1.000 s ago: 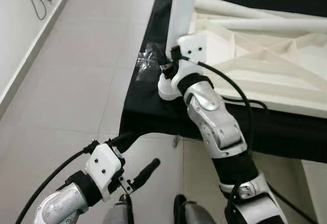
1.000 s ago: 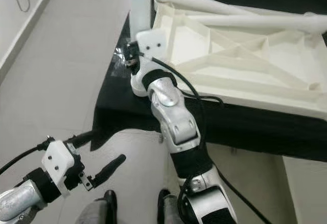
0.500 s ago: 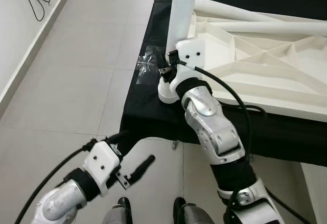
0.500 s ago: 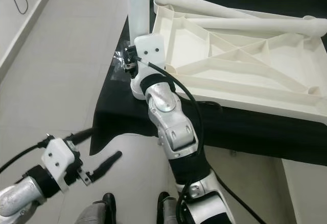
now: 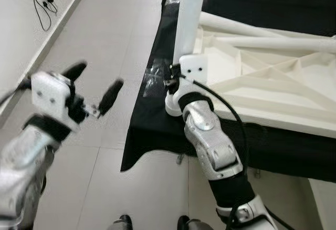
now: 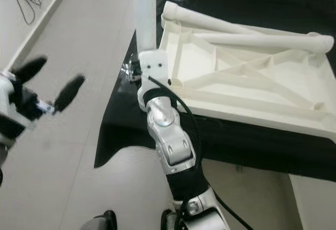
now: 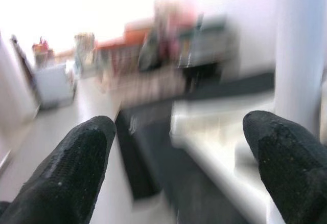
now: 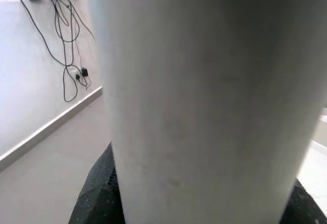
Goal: Building children table
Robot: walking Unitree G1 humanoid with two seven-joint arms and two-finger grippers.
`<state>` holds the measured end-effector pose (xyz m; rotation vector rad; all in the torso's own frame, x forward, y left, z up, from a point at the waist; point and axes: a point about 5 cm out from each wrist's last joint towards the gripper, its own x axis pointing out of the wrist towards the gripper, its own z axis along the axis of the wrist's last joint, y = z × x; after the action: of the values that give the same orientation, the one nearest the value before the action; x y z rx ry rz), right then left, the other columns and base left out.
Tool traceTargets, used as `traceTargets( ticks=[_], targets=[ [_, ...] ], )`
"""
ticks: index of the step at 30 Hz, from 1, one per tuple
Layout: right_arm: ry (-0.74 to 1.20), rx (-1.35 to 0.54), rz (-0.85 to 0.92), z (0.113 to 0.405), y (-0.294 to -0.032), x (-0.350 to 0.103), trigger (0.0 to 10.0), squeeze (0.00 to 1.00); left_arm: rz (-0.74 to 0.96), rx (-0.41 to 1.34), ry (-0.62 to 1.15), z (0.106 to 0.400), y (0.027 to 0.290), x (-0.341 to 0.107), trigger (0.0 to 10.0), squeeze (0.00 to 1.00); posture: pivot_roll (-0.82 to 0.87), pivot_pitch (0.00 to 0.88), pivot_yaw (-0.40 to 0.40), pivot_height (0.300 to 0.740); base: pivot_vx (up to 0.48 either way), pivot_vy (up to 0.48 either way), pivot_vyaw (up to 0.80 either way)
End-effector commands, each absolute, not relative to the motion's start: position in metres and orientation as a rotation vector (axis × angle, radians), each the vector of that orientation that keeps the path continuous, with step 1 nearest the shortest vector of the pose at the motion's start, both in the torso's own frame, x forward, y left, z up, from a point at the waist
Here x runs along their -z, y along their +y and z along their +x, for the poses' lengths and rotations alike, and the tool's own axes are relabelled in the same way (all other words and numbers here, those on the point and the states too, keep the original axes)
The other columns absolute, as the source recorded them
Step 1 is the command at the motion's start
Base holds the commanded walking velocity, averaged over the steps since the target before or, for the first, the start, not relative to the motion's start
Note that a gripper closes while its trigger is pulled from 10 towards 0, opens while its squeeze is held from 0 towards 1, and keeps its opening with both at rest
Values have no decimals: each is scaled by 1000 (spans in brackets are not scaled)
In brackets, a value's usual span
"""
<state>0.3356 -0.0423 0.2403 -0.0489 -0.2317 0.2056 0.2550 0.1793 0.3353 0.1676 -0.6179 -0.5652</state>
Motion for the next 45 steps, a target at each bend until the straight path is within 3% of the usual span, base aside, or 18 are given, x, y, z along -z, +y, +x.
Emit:
traceTargets(
  ticks=[1, 6, 9, 10, 11, 12, 15, 16, 18, 19, 27, 35, 38, 40, 45],
  targets=[
    [116, -165, -88, 339, -54, -163, 10000, 0, 110, 716, -610, 256, 171, -348, 10000, 0, 71, 251, -12, 740, 0, 0, 0],
    [105, -146, -74, 338, -54, -164, 10000, 0, 0, 993, -614, 263, 151, -387, 10000, 0, 67, 243, 6, 740, 0, 0, 0],
    [105, -146, -74, 338, -54, -164, 10000, 0, 0, 993, -614, 263, 151, -387, 10000, 0, 67, 243, 6, 740, 0, 0, 0],
    [101, -145, -66, 337, -52, -165, 10000, 0, -32, 1067, -583, 268, 145, -394, 10000, 0, 67, 243, 12, 740, 0, 0, 0],
    [96, -146, -58, 337, -51, -165, 10000, 0, -58, 1136, -540, 273, 141, -398, 10000, 996, 64, 241, 18, 740, 0, 0, 0],
    [92, -150, -51, 336, -49, -166, 10000, 0, -55, 1179, -495, 280, 137, -401, 10000, 1000, 61, 241, 30, 740, 0, 0, 0],
    [87, -153, -44, 336, -48, -166, 10000, 0, -52, 1187, -449, 291, 134, -404, 10000, 1000, 61, 242, 34, 740, 0, 0, 0],
    [84, -154, -38, 335, -47, -167, 10000, 0, -34, 1154, -400, 305, 132, -405, 10000, 188, 60, 243, 37, 740, 0, 0, 0],
    [84, -154, -38, 335, -47, -167, 10000, 0, -34, 1154, -400, 305, 132, -405, 10000, 188, 60, 243, 37, 740, 0, 0, 0],
    [81, -157, -33, 335, -47, -167, 10000, 0, -42, 1124, -355, 319, 132, -406, 10000, 0, 60, 244, 37, 740, 0, 0, 0],
    [52, -167, -27, 337, -47, -176, 10000, 0, 8, 1105, -241, 355, 116, -392, 10000, 0, 49, 253, 45, 740, 0, 0, 0],
    [44, -171, -23, 336, -46, -179, 10000, 0, 53, 1170, -234, 358, 96, -390, 10000, 0, 49, 255, 50, 740, 0, 0, 0],
    [41, -175, -22, 336, -44, -180, 10000, 0, 91, 1376, -249, 341, 83, -394, 10000, 0, 42, 257, 55, 740, 0, 0, 0],
    [41, -175, -22, 336, -44, -180, 10000, 0, 91, 1376, -249, 341, 83, -394, 10000, 0, 42, 257, 55, 740, 0, 0, 0],
    [41, -178, -25, 337, -45, -180, 10000, 0, 122, 1560, -259, 323, 87, -401, 10000, 0, 48, 259, 51, 740, 0, 0, 0]
  ],
)
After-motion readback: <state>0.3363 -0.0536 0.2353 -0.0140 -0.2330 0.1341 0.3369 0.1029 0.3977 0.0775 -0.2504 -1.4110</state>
